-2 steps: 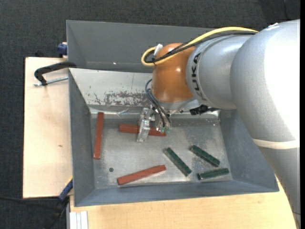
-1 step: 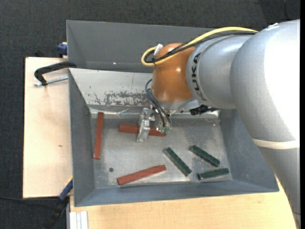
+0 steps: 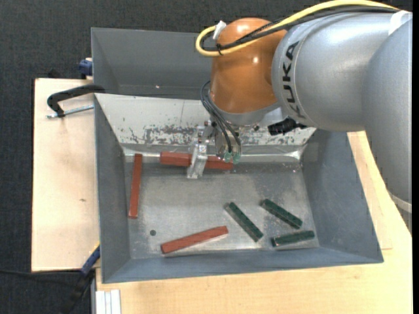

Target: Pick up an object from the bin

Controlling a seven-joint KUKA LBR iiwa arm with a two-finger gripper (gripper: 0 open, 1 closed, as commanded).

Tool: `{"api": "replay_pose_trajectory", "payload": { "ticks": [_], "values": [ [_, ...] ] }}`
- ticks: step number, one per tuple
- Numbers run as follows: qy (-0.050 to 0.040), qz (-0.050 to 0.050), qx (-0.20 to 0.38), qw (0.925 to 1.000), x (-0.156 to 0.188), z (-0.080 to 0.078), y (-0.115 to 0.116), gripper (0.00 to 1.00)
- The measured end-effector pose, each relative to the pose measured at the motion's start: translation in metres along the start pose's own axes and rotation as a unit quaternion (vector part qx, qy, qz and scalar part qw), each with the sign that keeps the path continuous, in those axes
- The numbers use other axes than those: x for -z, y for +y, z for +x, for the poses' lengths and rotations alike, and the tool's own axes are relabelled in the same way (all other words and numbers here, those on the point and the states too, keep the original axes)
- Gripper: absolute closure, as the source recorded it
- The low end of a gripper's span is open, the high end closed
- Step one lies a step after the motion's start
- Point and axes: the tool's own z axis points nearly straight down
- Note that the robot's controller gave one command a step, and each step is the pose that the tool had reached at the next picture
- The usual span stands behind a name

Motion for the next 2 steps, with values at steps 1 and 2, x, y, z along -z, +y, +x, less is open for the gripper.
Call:
{"api": "replay_pose_trajectory", "payload": {
  "ticks": [1, 2],
  "values": [
    [0.0000, 0.000, 0.000, 1.0000, 0.000, 0.000, 0.000, 1.00],
    [-0.0004, 0.000, -0.022, 0.9998, 0.069, 0.035, -0.032, 1.00]
  ]
}}
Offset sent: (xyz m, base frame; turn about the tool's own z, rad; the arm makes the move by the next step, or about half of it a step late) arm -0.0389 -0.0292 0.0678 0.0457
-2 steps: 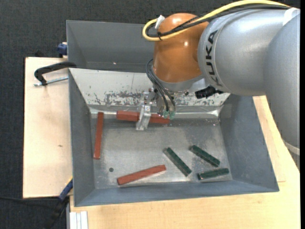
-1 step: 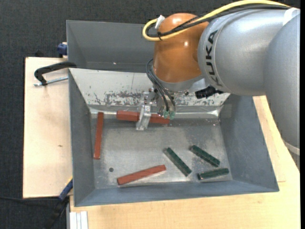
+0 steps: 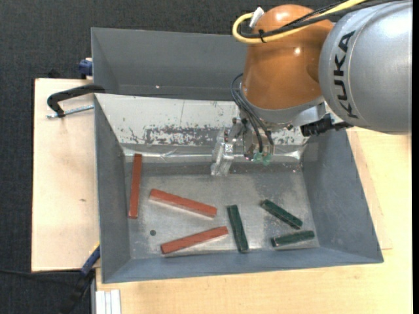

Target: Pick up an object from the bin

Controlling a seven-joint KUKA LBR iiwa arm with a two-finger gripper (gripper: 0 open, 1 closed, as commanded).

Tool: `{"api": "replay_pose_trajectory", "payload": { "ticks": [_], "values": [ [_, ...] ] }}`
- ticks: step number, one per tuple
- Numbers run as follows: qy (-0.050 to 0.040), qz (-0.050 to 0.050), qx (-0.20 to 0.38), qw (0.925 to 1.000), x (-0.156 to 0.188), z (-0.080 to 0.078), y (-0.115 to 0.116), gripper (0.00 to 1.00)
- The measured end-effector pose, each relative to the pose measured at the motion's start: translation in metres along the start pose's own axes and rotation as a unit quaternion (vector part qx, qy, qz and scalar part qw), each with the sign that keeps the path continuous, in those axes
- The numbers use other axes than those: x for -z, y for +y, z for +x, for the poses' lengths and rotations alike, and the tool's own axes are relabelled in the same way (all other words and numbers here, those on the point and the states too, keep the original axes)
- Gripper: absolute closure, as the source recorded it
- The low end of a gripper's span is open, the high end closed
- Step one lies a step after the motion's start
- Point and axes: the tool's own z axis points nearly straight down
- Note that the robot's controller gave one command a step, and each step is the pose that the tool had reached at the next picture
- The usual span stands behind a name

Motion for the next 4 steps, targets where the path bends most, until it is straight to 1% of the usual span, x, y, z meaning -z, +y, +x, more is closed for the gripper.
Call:
{"api": "replay_pose_trajectory", "payload": {
  "ticks": [1, 2, 3, 4],
  "values": [
    [0.0000, 0.000, 0.000, 1.0000, 0.000, 0.000, 0.000, 0.00],
    [0.0000, 0.000, 0.000, 1.0000, 0.000, 0.000, 0.000, 0.00],
    [-0.0007, 0.000, 0.008, 1.0000, -0.057, 0.018, -0.002, 0.00],
    [0.0008, 0.000, 0.012, 0.9999, -0.072, 0.022, -0.002, 0.00]
  ]
}}
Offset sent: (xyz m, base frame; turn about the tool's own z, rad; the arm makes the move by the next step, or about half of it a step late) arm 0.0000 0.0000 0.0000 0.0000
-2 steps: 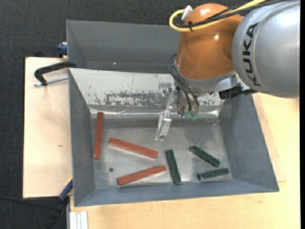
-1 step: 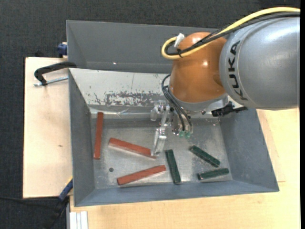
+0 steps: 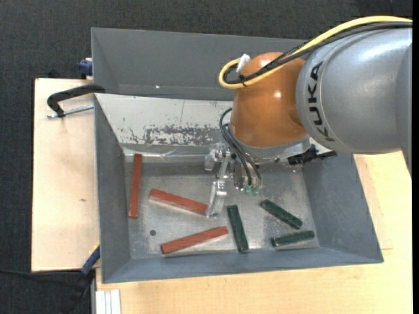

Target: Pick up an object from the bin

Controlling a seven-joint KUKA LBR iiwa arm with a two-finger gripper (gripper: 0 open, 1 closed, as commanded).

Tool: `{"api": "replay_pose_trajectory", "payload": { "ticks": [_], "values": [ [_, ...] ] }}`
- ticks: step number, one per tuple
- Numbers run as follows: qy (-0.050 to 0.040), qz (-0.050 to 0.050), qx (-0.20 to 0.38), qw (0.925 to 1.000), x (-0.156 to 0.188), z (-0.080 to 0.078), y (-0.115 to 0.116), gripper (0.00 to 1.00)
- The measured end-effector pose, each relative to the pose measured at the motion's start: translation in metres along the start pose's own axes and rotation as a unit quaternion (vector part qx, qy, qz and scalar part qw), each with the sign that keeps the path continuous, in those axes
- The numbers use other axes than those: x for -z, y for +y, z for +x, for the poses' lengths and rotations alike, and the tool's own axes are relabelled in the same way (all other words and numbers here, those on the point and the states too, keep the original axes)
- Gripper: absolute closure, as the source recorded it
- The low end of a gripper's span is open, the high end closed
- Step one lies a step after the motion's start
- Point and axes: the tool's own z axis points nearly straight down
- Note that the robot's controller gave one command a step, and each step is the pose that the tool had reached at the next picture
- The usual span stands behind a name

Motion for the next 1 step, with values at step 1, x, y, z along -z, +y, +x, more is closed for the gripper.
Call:
{"api": "replay_pose_trajectory", "payload": {
  "ticks": [1],
  "values": [
    [0.0006, 0.000, 0.005, 1.0000, -0.0142, -0.0022, 0.0012, 0.00]
  ]
}}
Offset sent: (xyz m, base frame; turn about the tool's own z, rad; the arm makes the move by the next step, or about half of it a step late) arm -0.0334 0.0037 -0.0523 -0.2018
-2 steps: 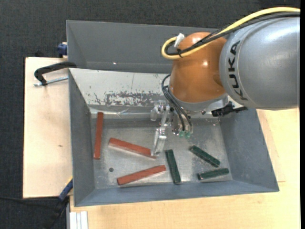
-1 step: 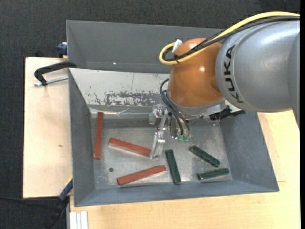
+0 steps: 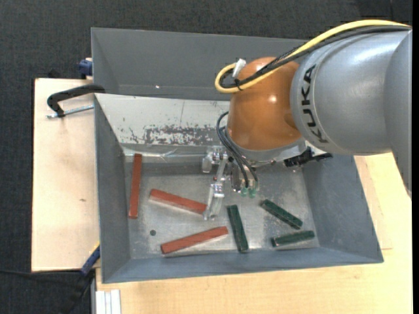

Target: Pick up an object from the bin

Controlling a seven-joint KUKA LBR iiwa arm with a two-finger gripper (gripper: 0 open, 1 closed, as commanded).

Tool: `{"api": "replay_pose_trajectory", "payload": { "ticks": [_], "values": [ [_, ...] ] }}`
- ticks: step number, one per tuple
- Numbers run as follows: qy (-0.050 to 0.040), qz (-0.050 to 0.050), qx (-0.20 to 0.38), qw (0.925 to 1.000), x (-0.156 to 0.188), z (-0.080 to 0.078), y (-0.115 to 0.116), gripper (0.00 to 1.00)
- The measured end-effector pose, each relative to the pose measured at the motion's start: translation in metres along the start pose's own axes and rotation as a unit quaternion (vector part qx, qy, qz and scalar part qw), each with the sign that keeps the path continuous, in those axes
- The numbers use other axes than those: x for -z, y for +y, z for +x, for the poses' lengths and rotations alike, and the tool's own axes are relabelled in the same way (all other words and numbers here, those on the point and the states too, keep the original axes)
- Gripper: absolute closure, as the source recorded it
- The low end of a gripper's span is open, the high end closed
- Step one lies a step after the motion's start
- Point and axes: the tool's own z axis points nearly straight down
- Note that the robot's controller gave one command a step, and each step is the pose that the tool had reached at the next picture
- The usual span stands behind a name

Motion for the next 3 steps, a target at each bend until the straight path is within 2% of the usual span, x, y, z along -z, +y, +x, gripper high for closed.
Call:
{"api": "replay_pose_trajectory", "payload": {
  "ticks": [1, 2, 3],
  "values": [
    [0.0008, 0.000, 0.094, 0.9955, -0.034, 0.032, 0.000, 0.00],
    [-0.0026, -0.001, 0.066, 0.9978, -0.078, -0.011, -0.011, 0.00],
    [-0.0006, -0.001, -0.084, 0.9965, -0.095, -0.021, 0.023, 1.00]
  ]
}}
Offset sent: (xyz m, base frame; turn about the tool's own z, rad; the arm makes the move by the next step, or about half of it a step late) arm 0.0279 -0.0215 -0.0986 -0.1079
